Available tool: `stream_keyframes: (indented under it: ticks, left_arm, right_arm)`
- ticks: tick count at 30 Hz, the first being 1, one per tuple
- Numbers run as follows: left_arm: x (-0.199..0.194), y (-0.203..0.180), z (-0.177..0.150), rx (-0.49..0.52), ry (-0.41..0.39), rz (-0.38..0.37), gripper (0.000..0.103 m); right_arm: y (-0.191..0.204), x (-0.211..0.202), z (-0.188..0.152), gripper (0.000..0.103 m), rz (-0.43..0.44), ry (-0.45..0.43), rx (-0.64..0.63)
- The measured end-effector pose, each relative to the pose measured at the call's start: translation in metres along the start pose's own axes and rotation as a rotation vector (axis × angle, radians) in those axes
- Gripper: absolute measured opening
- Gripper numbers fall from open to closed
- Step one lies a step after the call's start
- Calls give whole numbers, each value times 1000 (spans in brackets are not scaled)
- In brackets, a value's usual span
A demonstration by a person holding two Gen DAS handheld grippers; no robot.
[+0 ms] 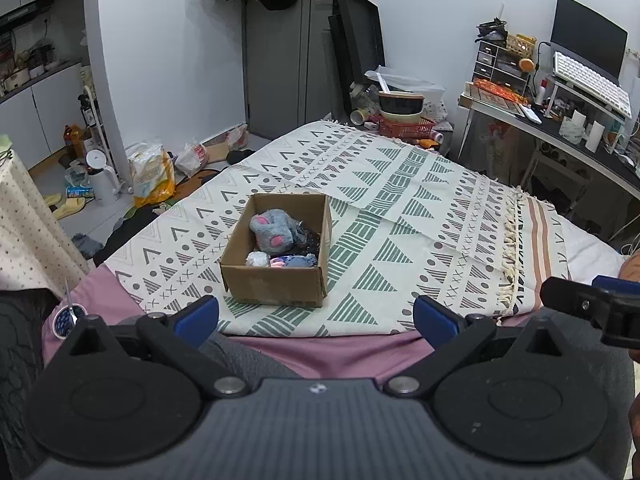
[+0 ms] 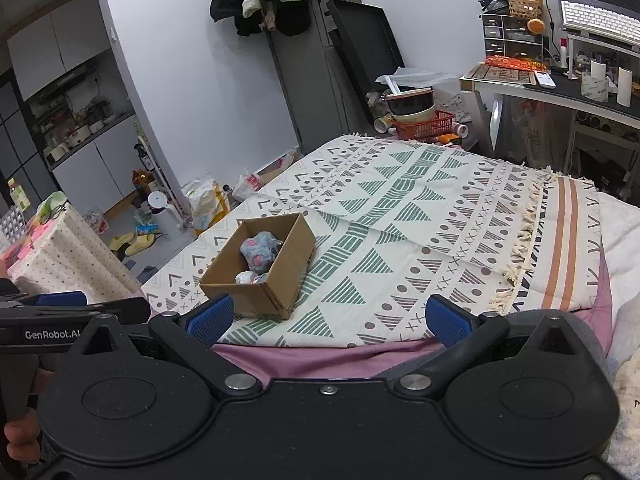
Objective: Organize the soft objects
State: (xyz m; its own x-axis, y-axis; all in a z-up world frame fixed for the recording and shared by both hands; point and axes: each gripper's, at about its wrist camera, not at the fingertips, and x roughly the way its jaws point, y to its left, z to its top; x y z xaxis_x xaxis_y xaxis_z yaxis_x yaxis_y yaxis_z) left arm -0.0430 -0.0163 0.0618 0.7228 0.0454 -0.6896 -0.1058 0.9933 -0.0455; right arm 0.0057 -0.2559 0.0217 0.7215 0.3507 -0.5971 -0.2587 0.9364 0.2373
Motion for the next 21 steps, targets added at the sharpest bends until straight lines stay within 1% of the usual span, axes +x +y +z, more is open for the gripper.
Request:
stream_keyframes:
  ticks: [9, 21]
  left_arm:
    - [-6, 4, -1, -1, -10, 13, 103]
    - [-10, 8, 0, -9, -25, 7, 102]
  right_arm:
    - [-1, -9, 0, 103, 7, -26, -10]
    - [1, -10, -1, 103, -9, -27, -17]
